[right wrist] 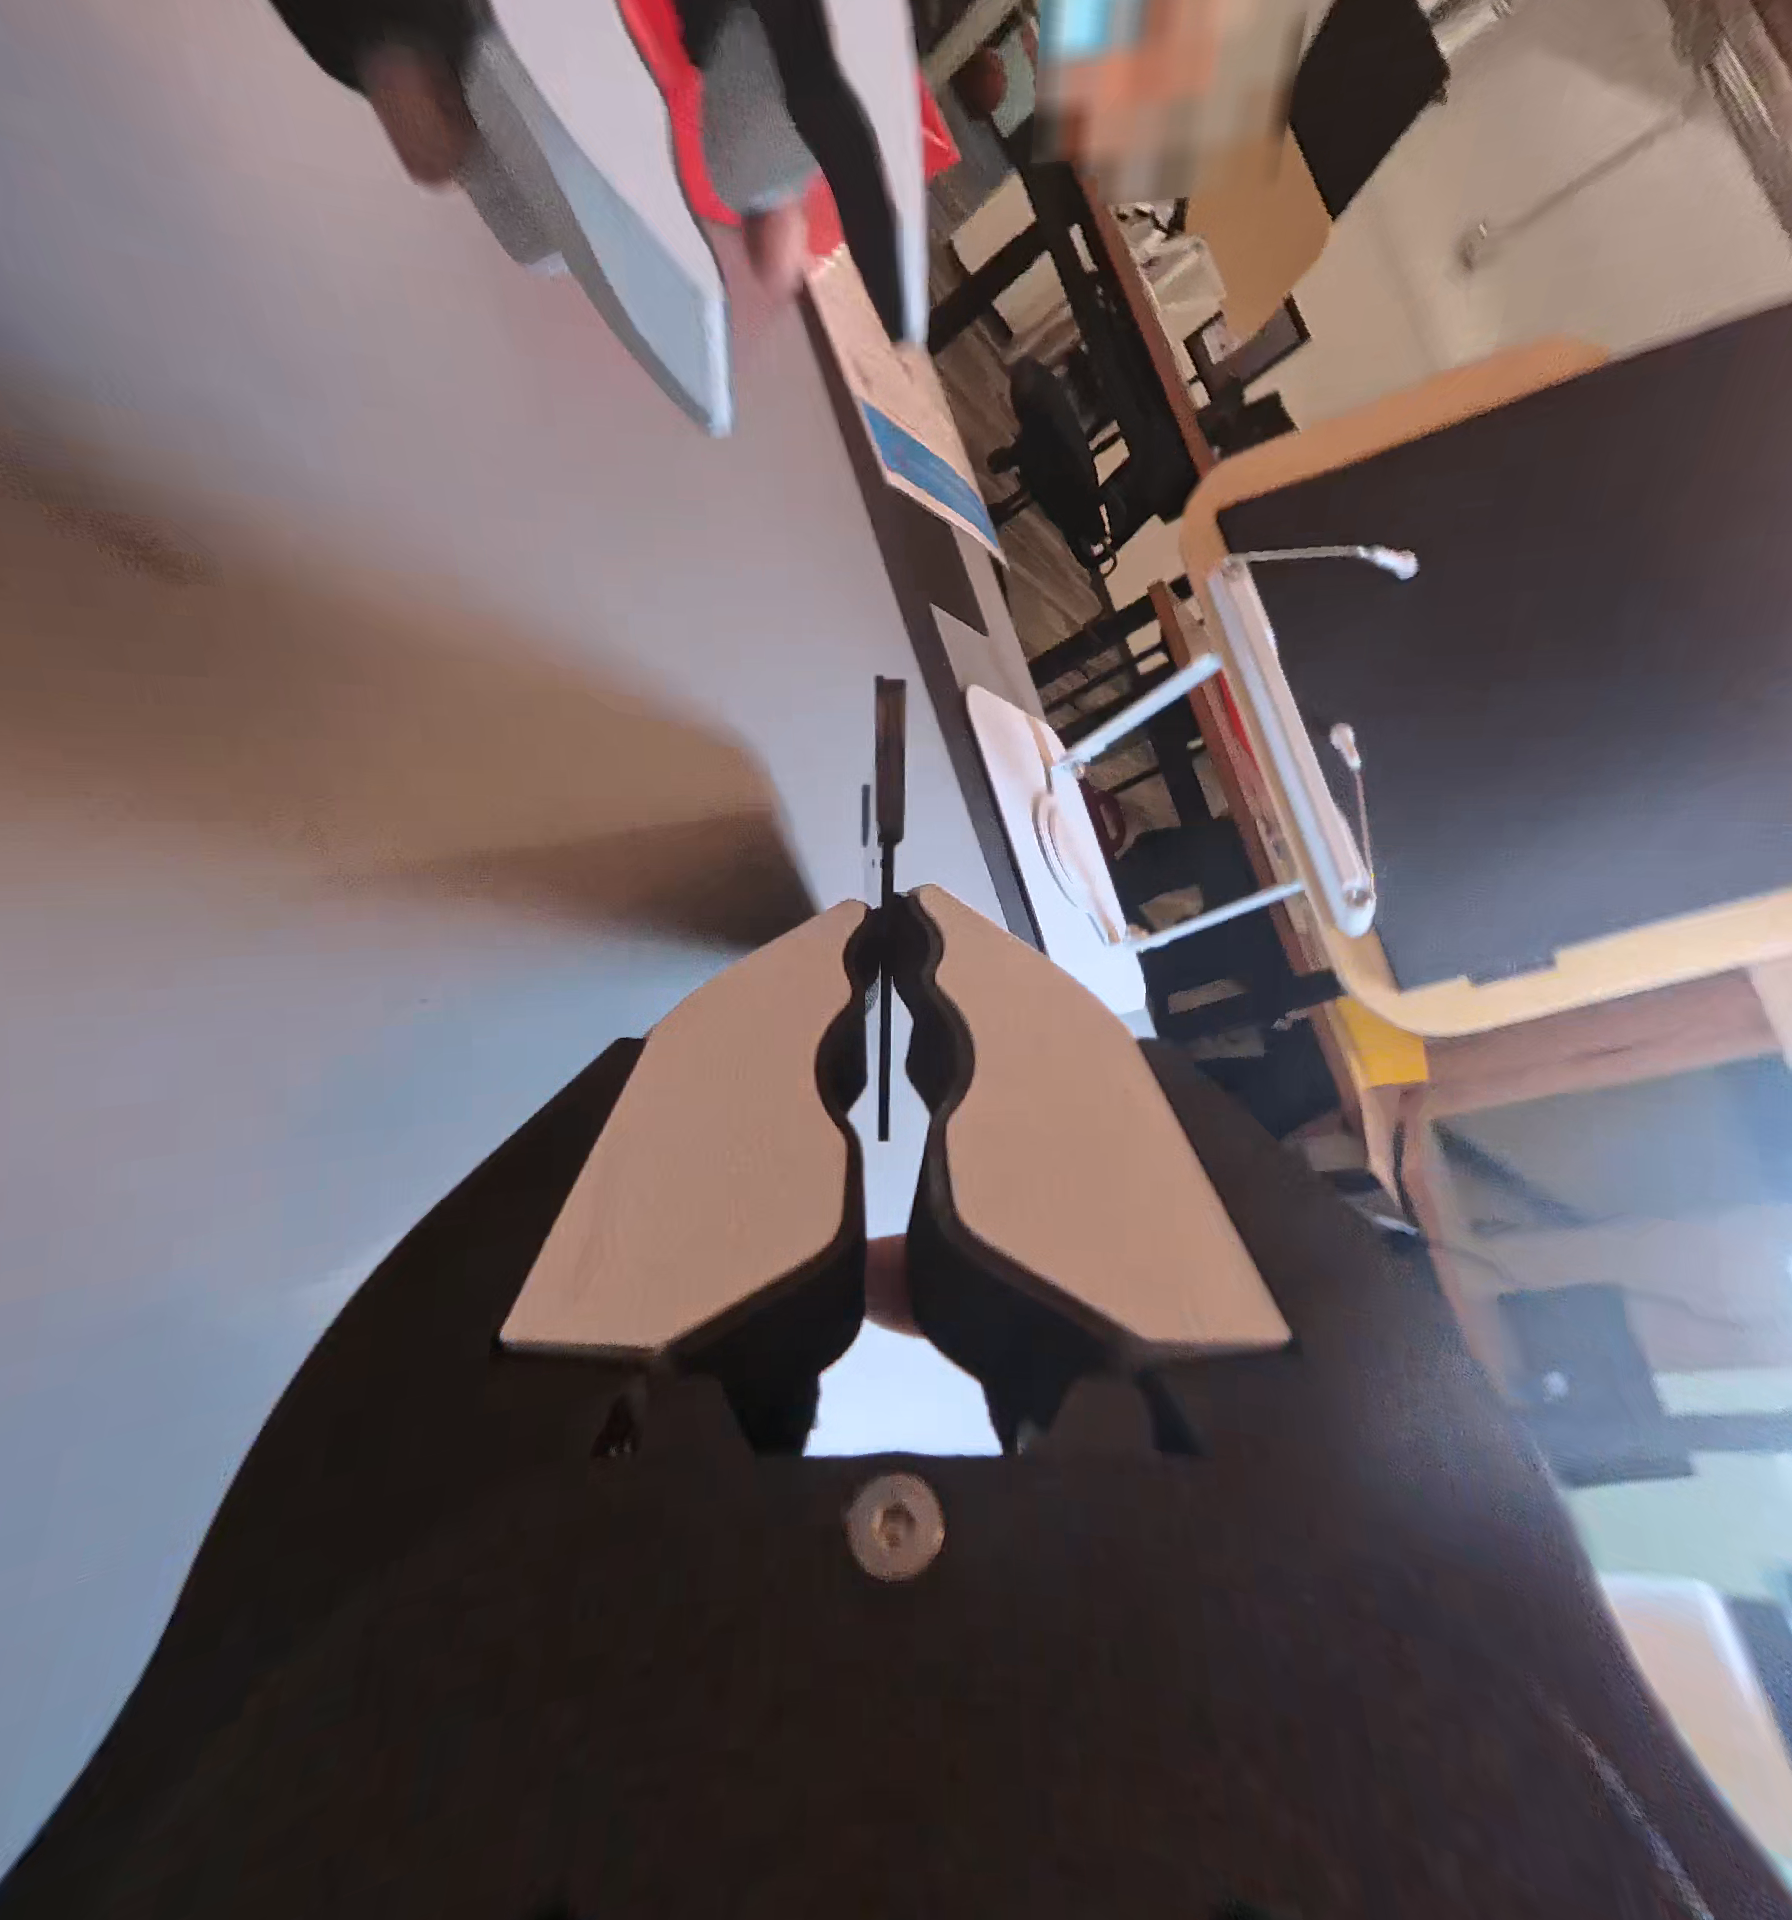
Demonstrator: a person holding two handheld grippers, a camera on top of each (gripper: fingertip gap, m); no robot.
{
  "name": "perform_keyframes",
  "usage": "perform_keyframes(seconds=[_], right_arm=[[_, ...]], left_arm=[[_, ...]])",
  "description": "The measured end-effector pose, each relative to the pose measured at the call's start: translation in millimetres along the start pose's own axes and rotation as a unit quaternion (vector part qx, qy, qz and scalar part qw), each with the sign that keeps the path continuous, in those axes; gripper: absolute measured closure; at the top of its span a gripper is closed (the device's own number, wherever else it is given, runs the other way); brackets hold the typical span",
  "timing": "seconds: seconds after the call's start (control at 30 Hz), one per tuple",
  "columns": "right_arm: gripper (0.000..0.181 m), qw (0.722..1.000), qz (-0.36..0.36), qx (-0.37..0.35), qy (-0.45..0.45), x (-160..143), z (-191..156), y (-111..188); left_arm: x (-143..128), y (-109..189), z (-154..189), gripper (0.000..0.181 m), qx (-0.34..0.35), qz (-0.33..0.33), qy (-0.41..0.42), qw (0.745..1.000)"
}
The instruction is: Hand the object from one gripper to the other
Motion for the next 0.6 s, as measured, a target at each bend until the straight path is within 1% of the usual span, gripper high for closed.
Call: perform_keyframes(seconds=[0.03,0.13,0.17,0.23,0.27,0.3,0.37,0.4,0.47,0.5,0.53,0.6], right_arm=[[0.179,1.0,0.001,0.003,0.022,6,-7,-1],[0.179,0.998,0.036,0.012,0.058,29,-25,2],[0.179,0.996,0.056,0.017,0.062,38,-29,6],[0.179,0.994,0.096,0.032,0.049,56,-34,15],[0.177,0.993,0.112,0.031,0.035,61,-32,19],[0.175,0.991,0.131,0.015,0.014,64,-24,24],[0.167,0.981,0.183,-0.013,-0.061,66,-2,36],[0.157,0.973,0.202,-0.012,-0.108,63,10,40],[0.149,0.955,0.223,0.008,-0.195,51,30,45],[0.149,0.945,0.231,0.023,-0.231,43,35,45],[0.149,0.935,0.234,0.038,-0.265,35,39,42],[0.148,0.908,0.239,0.073,-0.337,20,42,34]], left_arm=[[-2,-5,9,0.132,0.003,-0.015,-0.04,0.999],[-10,-16,31,0.136,0.016,-0.055,-0.153,0.987],[-12,-18,36,0.143,0.018,-0.06,-0.18,0.982],[-11,-18,40,0.173,0.034,-0.057,-0.22,0.973],[-8,-16,41,0.178,0.031,-0.045,-0.225,0.973],[-2,-13,41,0.179,0.026,-0.031,-0.214,0.976],[8,-6,37,0.179,0.01,-0.002,-0.157,0.988],[11,-3,33,0.179,-0.002,0.016,-0.114,0.993],[17,3,21,0.179,-0.037,0.057,0.0,0.998],[21,8,13,0.179,-0.058,0.086,0.067,0.992],[24,13,4,0.179,-0.078,0.117,0.132,0.981],[26,23,-16,0.18,-0.11,0.177,0.252,0.945]])
Point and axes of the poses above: each gripper's, where its closed fingertips meet, y back along the fingers, x out of its top, z = x × y across the jaws, the point moved 4 cm from there along y, back along the fingers, and after that the axes turned 6 degrees about -z, right-handed, at the moved point
